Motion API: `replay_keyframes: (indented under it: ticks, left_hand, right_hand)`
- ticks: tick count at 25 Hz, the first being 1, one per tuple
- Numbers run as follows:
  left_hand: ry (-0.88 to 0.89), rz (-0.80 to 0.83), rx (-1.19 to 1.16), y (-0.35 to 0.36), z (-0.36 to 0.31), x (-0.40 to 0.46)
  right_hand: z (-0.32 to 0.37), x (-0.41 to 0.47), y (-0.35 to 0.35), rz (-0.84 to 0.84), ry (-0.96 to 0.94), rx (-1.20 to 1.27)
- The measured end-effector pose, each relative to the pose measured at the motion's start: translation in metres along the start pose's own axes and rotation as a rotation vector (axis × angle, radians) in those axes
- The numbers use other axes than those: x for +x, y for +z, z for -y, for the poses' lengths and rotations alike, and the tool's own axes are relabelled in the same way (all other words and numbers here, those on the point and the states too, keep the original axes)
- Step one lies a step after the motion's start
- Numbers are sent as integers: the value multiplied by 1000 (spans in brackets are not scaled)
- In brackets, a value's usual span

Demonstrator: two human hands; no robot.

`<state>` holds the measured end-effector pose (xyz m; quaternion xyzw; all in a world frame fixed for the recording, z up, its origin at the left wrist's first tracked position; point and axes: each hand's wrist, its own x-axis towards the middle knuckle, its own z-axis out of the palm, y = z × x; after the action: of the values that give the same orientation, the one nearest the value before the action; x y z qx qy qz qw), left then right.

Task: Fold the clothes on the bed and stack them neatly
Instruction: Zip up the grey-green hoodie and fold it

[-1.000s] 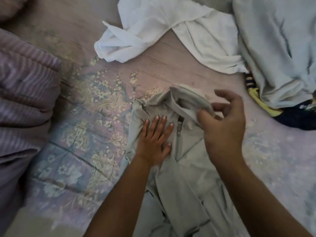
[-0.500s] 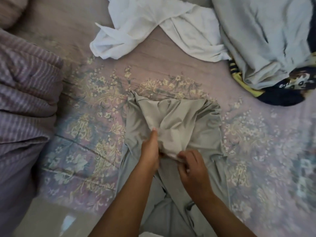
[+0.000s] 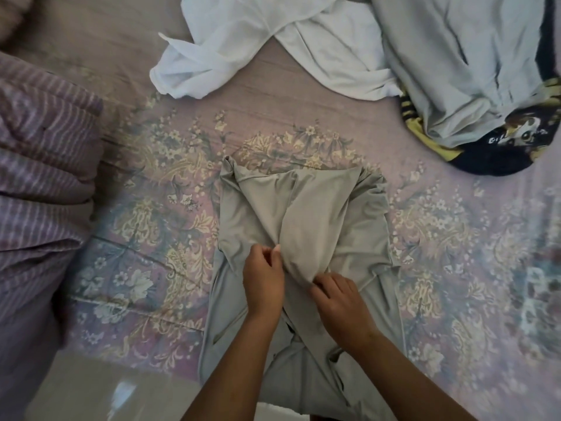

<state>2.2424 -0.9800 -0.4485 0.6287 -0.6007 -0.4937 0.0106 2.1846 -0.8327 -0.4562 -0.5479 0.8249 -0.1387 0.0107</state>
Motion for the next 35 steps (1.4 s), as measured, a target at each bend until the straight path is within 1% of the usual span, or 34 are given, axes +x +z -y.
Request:
replay_keyframes:
  ticks: [1, 2, 3, 4, 6, 7, 8, 9, 10, 11, 13, 14, 15, 16, 17, 18, 20, 21, 22, 23, 25, 26, 28, 29, 32, 34, 35]
  left_hand:
    - [56, 25, 16, 2, -1, 0]
    - [92, 32, 29, 4, -4, 3]
    - [103, 25, 44, 6, -7, 10]
    - [99, 20, 68, 7, -11, 17]
    - [66, 51, 145, 9, -14, 33]
    - [46, 90, 191, 10, -15, 40]
    - [37, 138, 232, 10, -16, 44]
    - [52, 177, 272, 9, -17, 46]
    - [97, 196, 317, 6, -20, 48]
    - [183, 174, 372, 1, -23, 51]
    - [469, 18, 529, -14, -34, 69]
    - [625, -60, 624, -23, -42, 85]
    - [728, -97, 726, -31, -52, 104]
    - [751, -88, 806, -39, -62, 124]
    - [685, -29, 835, -45, -72, 144]
    - [565, 71, 816, -50, -81, 160]
    - [354, 245, 719, -58, -91, 181]
    - [309, 291, 686, -63, -91, 185]
    - [299, 313, 650, -67, -92, 187]
    - [303, 306, 612, -70, -94, 186]
    - [341, 235, 561, -70, -104, 189]
    - [372, 187, 573, -68, -113, 193]
    - [437, 99, 588, -58, -139, 205]
    - [467, 65, 560, -53, -155, 213]
    - [548, -64, 430, -42, -197, 240]
    - [583, -162, 383, -29, -208, 244]
    - [633, -187, 426, -22, -204, 241]
  right_hand:
    - [-1, -2, 1, 94, 50, 83]
    - [-2, -1, 2, 154, 144, 174]
    - [0, 3, 2, 183, 286, 279]
    - [2, 11, 3, 182, 478, 390]
    - [-1, 32, 5, 117, 924, 610]
    - [-5, 42, 7, 116, 1087, 711]
    - [-10, 50, 10, 169, 1171, 772]
    - [-14, 59, 10, 245, 1174, 761]
    - [-17, 69, 9, 297, 1136, 701]
    - [-24, 80, 7, 297, 1081, 618]
    - [-48, 106, 0, 224, 898, 401]
    - [-66, 124, -3, 228, 783, 285]
    - [-87, 143, -4, 278, 677, 182]
    - [-110, 162, -3, 365, 596, 102]
    - [-132, 180, -2, 475, 561, 47]
    - [-150, 195, -2, 598, 569, 17]
    - [-173, 207, -4, 844, 606, -13]
    - [-179, 205, -6, 927, 565, -34]
    - [-182, 202, -8, 956, 505, -29]
    - [-185, 197, -8, 915, 482, 24]
    - [-190, 192, -7, 746, 550, 163]
    - [-191, 197, -9, 682, 578, 190]
    - [-200, 217, -13, 605, 623, 162]
    - [-206, 232, -15, 556, 629, 137]
    - [-221, 272, -22, 323, 598, 12]
    - [-220, 285, -18, 192, 586, -100]
    - [-213, 285, -13, 143, 566, -120]
